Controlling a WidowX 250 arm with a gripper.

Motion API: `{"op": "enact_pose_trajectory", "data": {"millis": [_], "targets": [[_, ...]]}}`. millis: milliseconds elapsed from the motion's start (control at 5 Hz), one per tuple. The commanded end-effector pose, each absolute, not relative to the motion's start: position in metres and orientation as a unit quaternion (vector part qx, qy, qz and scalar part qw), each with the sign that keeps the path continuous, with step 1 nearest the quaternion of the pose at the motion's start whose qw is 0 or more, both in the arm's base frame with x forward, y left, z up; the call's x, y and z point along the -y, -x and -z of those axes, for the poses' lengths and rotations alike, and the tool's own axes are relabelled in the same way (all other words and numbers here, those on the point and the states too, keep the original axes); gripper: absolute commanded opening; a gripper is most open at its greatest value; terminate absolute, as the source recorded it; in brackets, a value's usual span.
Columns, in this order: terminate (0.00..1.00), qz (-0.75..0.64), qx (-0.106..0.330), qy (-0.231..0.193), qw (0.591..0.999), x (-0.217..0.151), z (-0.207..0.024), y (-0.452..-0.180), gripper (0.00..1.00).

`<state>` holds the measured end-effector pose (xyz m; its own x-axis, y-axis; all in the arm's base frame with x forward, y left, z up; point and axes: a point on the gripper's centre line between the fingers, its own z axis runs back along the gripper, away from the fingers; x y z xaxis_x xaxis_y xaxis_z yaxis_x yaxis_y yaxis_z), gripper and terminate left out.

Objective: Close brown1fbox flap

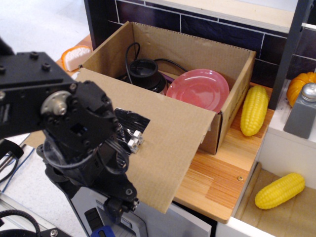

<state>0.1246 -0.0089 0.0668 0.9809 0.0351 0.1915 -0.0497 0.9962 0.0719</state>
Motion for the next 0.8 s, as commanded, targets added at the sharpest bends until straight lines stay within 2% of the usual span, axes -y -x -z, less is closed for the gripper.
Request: {"op": "enact_pose_trajectory", "data": {"millis": [0, 200, 600], "targets": [[0.00, -0.021, 0.095, -0.038, 0.994, 0.009, -0.067, -0.125, 1.00], [0.00, -0.021, 0.091, -0.022, 0.995, 0.006, -0.053, -0.122, 1.00], [0.00, -0.020, 0.098, -0.015, 0.995, 0.001, -0.040, -0.123, 1.00]]}}
